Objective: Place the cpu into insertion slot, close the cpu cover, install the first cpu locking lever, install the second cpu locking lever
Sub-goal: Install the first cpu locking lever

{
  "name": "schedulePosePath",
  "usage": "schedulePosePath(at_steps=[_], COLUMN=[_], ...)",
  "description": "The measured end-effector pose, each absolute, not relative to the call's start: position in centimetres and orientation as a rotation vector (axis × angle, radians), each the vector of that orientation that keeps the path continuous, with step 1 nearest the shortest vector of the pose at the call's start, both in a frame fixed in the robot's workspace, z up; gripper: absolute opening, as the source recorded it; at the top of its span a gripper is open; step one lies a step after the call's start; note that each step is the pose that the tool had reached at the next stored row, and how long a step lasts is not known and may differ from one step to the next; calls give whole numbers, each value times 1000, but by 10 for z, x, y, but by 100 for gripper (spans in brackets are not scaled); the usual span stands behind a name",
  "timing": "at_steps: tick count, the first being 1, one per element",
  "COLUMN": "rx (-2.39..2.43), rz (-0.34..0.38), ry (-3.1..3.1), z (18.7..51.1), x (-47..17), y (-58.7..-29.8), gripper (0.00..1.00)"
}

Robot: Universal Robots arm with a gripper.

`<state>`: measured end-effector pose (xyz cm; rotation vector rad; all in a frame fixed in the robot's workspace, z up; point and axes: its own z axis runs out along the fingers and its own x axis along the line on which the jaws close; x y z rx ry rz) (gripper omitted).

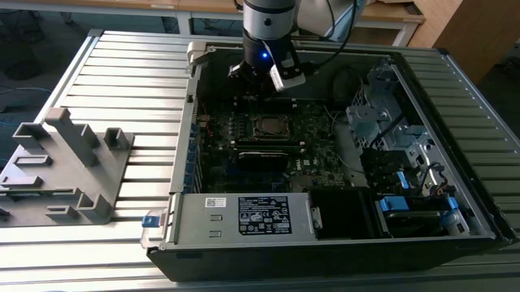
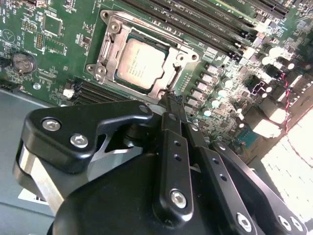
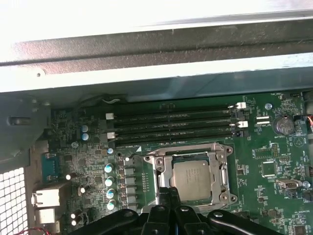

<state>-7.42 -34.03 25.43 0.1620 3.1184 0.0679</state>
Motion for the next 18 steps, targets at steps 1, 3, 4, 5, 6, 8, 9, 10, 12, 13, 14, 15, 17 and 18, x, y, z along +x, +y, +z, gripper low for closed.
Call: schedulePosePath(at_steps=[1, 3, 4, 5, 6, 8, 9, 10, 12, 13, 14, 15, 17, 18], rx=[162, 162, 162, 162, 162, 162, 162, 162, 162, 162, 162, 162, 162, 162], rz=[68, 67, 67, 68, 68, 68, 68, 68, 68, 68, 68, 68, 68, 68], ry=[3118, 3119, 3119, 3119, 3118, 3118, 3119, 3118, 3118, 3118, 3119, 3119, 3118, 3118], z=[254, 254, 254, 254, 254, 254, 254, 254, 254, 254, 253, 253, 253, 253], x=[-74, -75, -77, -79, -81, -86, -89, -92, -97, -100, -103, -105, -107, -107], y=[-340, -340, -340, -340, -340, -340, -340, -340, -340, -340, -340, -340, -340, -340], gripper=[11, 11, 11, 11, 11, 11, 11, 11, 11, 11, 11, 11, 11, 11])
